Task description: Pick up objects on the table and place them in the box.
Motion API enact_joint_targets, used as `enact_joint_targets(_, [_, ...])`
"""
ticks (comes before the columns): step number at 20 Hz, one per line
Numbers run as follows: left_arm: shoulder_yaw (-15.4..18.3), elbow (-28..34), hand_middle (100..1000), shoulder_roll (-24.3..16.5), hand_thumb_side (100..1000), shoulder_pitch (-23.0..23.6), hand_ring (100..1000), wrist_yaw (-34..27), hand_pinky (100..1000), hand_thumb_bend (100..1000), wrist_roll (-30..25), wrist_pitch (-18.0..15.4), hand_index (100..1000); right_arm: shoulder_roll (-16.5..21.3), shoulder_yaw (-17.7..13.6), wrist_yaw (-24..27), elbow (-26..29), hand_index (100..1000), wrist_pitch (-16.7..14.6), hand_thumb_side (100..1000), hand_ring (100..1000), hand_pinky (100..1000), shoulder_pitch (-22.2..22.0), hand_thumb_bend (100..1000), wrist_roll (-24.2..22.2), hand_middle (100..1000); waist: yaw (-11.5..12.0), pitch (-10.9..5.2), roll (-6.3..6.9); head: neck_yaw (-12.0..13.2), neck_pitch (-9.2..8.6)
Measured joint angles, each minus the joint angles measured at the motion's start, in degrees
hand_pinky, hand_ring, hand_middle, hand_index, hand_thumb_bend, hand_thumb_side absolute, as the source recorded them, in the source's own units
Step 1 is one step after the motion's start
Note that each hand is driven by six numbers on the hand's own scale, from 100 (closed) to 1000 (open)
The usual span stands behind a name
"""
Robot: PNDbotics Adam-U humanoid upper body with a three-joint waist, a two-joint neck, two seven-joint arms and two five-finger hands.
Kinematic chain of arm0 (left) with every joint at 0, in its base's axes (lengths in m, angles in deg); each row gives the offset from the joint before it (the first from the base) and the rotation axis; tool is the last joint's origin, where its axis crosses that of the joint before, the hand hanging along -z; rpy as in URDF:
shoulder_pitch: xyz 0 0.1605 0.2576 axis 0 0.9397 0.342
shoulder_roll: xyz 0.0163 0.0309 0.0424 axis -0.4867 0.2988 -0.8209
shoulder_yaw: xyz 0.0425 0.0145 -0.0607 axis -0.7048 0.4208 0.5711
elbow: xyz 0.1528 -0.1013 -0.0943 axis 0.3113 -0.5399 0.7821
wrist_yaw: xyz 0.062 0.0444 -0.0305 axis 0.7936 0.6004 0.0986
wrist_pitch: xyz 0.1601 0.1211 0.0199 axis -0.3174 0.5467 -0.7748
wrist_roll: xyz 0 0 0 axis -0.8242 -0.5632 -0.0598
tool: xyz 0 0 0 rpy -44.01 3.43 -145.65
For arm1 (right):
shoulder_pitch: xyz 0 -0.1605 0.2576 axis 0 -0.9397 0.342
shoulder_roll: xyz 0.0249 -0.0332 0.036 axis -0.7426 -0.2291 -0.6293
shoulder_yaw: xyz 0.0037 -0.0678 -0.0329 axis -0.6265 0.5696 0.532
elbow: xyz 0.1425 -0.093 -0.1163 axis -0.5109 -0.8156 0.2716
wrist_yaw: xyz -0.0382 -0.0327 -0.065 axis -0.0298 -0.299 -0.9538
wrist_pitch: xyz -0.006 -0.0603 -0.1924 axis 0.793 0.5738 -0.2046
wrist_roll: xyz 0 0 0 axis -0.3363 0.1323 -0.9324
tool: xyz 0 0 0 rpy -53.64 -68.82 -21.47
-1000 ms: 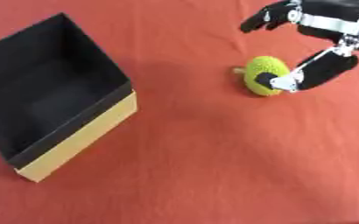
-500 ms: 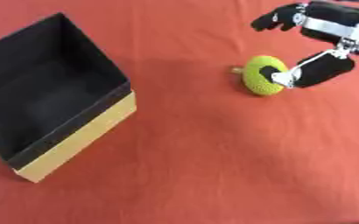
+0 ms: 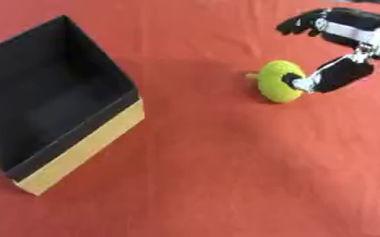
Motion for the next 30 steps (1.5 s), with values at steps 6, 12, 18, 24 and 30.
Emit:
enact_joint_targets(6, [0.00, 0.00, 663, 0.02, 532, 0.00, 660, -0.06, 753, 278, 0.00, 0.03, 790, -1.25, 0.74, -0.03, -4.44, 953, 0.38, 100, 922, 899, 1.47, 460, -0.65, 868, 0.06, 0.17, 0.00, -0.02, -0.02])
enact_joint_targets(12, [0.00, 0.00, 662, 0.14, 533, 0.00, 660, -0.19, 754, 277, 0.06, 0.11, 790, -2.75, 1.60, -0.34, -9.75, 953, 0.61, 100, 918, 898, 3.00, 462, -0.61, 866, 0.24, 0.33, 0.00, -0.04, -0.02])
enact_joint_targets(18, [0.00, 0.00, 663, 0.49, 534, -0.01, 660, -0.23, 754, 275, 0.05, 0.12, 790, -4.21, 3.03, -1.37, -14.14, 944, -0.32, 100, 917, 897, 4.19, 473, -1.47, 864, 0.45, 0.50, 0.00, -0.13, -0.02])
enact_joint_targets(24, [0.00, 0.00, 663, 0.51, 534, -0.02, 660, -0.27, 754, 272, -0.03, 0.20, 790, -5.22, 4.27, -2.67, -17.28, 891, -1.47, 100, 899, 888, 4.53, 439, -2.69, 826, 0.68, 0.52, 0.00, -0.29, -0.02])
enact_joint_targets(30, [0.00, 0.00, 663, 0.52, 534, -0.03, 660, -0.29, 754, 270, -0.06, 0.23, 789, -5.69, 4.50, -2.74, -17.91, 702, -2.25, 100, 801, 819, 4.74, 279, -2.05, 631, 0.83, 0.52, 0.00, -0.30, -0.02])
